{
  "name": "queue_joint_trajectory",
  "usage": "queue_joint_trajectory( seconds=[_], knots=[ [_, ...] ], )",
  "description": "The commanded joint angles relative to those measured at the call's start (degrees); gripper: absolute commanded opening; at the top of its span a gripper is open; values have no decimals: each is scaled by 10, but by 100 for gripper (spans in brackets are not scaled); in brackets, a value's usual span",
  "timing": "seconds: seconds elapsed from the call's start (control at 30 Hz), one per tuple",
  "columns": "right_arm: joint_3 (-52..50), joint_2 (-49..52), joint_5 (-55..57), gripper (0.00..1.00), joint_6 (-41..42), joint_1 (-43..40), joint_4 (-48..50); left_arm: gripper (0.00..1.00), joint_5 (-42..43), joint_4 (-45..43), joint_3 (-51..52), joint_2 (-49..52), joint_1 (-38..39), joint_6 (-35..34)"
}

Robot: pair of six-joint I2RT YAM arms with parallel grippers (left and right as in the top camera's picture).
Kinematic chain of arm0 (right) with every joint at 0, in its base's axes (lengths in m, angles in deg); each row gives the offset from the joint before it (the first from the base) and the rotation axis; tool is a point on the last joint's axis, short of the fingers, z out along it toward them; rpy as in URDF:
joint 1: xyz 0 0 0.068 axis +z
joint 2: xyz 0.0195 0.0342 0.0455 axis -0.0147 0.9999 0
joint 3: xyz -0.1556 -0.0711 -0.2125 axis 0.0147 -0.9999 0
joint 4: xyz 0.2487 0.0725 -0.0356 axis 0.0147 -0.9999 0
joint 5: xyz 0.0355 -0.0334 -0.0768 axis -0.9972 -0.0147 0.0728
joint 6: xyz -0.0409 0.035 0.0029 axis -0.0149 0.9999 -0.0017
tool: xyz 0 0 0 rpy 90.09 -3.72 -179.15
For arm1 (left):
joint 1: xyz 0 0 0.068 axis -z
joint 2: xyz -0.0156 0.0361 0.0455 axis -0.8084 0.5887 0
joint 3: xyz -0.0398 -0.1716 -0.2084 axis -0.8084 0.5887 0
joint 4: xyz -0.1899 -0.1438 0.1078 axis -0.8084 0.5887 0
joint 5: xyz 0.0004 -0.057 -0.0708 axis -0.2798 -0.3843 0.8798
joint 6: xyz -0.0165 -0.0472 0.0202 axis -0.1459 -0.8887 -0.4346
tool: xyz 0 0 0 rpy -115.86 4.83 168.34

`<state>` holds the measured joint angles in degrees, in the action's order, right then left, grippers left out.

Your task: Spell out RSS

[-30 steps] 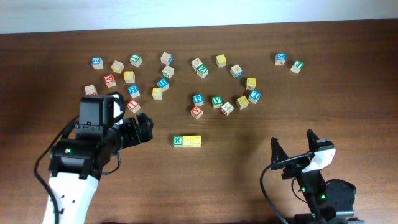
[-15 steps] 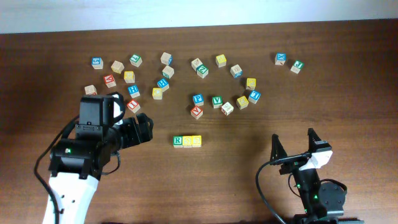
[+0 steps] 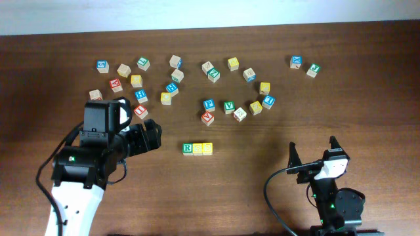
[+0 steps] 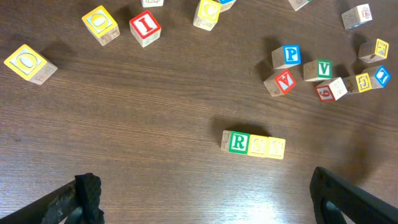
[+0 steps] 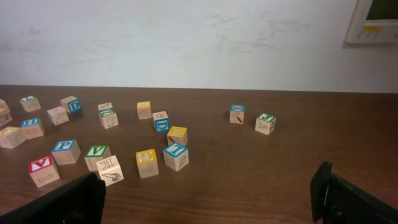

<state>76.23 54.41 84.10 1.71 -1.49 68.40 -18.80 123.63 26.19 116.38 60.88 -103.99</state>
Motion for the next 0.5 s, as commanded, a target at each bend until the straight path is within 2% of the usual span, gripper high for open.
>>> queue_joint_trajectory(
  seconds=[0.0,0.47],
  knots=[
    [-4,-6,7,98,-4,3,-4,99,0,-1,-5,-1,-2,0],
    [-4,-6,1,98,-4,3,-2,99,0,-1,-5,-1,-2,0]
  ],
)
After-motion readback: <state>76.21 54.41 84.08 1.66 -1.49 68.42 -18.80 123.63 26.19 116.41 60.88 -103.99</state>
